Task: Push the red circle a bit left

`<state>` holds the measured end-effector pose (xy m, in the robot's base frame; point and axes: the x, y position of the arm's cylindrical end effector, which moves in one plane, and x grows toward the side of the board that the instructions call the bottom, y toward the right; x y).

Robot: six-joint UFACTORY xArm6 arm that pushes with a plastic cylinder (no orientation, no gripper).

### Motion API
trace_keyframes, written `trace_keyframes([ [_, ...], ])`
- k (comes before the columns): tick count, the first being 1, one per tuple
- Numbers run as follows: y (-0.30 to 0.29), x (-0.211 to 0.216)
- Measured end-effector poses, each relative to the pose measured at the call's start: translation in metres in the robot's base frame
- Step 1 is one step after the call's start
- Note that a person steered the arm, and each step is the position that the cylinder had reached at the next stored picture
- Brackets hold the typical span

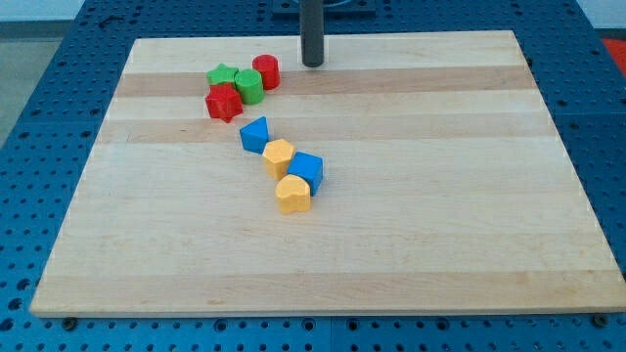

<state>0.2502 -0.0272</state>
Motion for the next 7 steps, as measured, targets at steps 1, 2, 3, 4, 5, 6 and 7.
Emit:
trace_keyframes([
  [1,-0.007,0.002],
  [2,-0.008,0.019],
  [3,-0.020,0.025],
  [4,-0.046,0.025],
  [5,-0.065,0.025],
  [6,-0.060,0.023],
  [7,-0.056,0.000],
])
